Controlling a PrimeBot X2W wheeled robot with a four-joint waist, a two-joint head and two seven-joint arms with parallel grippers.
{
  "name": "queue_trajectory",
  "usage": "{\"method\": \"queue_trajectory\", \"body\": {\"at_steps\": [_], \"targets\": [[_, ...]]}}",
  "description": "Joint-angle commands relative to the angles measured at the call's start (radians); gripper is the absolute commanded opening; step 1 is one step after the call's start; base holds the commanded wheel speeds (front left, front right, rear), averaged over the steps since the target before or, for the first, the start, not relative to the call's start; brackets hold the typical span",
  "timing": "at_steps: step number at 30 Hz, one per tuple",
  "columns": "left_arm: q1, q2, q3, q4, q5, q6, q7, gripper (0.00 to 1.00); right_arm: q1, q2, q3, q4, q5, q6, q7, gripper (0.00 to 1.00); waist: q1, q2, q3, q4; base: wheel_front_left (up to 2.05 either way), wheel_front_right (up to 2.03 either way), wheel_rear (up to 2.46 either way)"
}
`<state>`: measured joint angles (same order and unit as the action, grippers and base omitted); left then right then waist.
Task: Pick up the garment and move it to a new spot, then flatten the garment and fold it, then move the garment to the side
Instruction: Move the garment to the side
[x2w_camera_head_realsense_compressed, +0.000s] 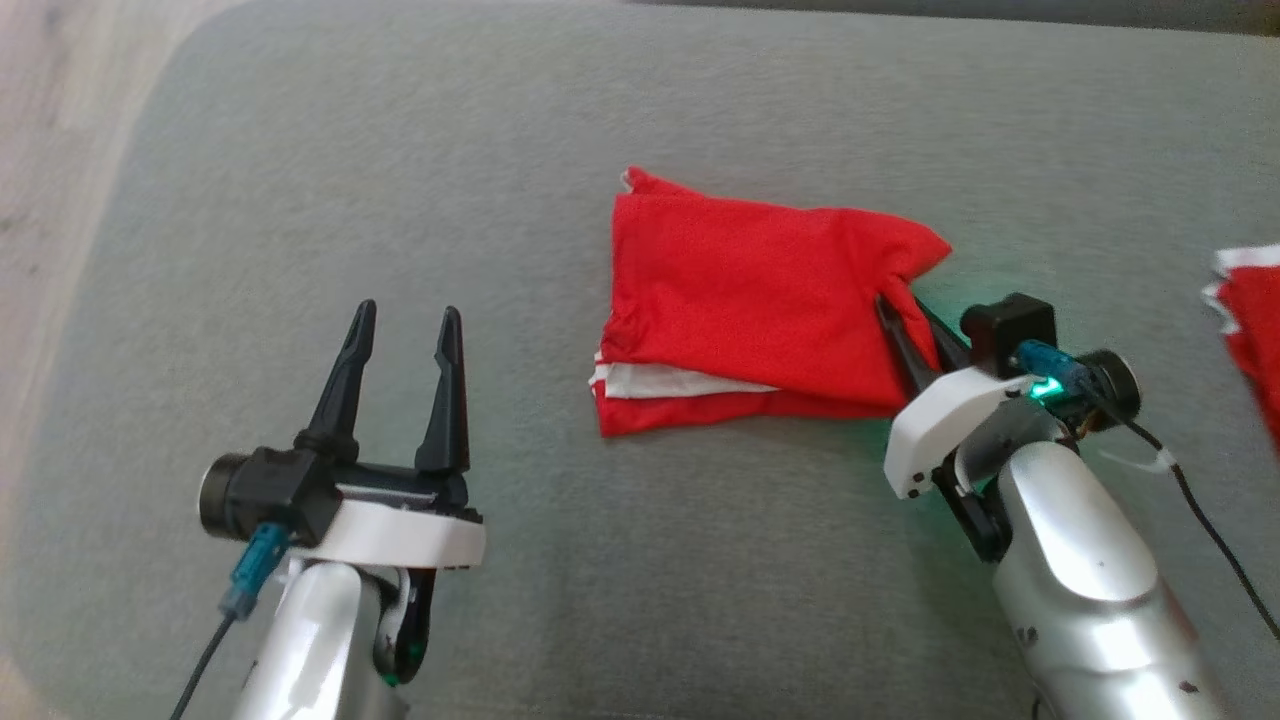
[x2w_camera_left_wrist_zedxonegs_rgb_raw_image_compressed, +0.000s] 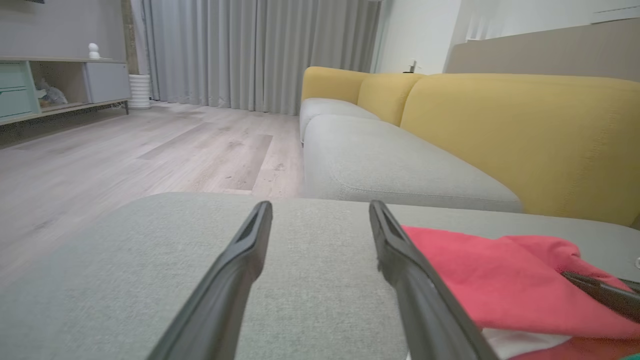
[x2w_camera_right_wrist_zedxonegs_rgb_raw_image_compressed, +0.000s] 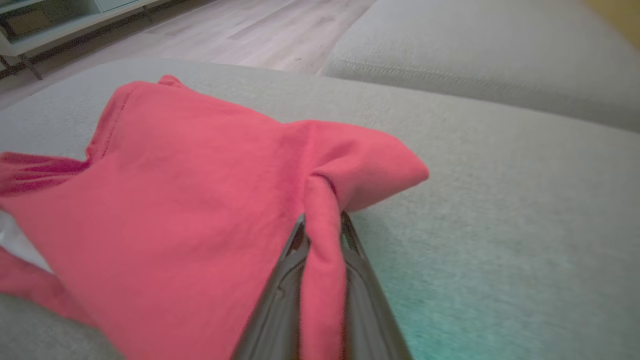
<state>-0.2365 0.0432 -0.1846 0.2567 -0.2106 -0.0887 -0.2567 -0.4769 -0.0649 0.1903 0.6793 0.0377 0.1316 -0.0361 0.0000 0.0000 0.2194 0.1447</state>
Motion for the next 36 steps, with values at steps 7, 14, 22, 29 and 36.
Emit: {"method": "queue_trajectory", "body": {"at_steps": [7,14,22,29,36], "targets": [[0.014,0.007,0.047,-0.06,0.029,0.008,-0.005,1.0,-0.044,-0.061,0.107,-0.112,-0.097,-0.001,0.014,0.0,0.0,0.0,-0.04,-0.139,0.0,0.0,0.0],[-0.014,0.007,0.061,-0.096,0.043,0.006,-0.005,1.0,-0.116,-0.318,0.248,-0.226,-0.051,-0.001,0.099,0.0,0.0,0.0,0.016,-0.234,0.0,0.0,0.0],[-0.069,0.007,0.086,-0.123,0.065,-0.013,-0.005,1.0,-0.192,-0.631,0.284,-0.285,0.037,-0.001,0.164,0.0,0.0,0.0,0.116,-0.273,0.0,0.0,0.0],[-0.096,0.007,0.105,-0.144,0.054,-0.024,-0.005,1.0,-0.163,-0.746,0.141,-0.225,0.034,-0.001,0.128,0.0,0.0,0.0,0.16,-0.266,0.0,0.0,0.0],[-0.1,0.007,0.122,-0.146,0.06,-0.03,-0.005,1.0,-0.138,-0.753,0.059,-0.183,0.026,-0.001,0.09,0.0,0.0,0.0,0.171,-0.263,0.0,0.0,0.0]]}}
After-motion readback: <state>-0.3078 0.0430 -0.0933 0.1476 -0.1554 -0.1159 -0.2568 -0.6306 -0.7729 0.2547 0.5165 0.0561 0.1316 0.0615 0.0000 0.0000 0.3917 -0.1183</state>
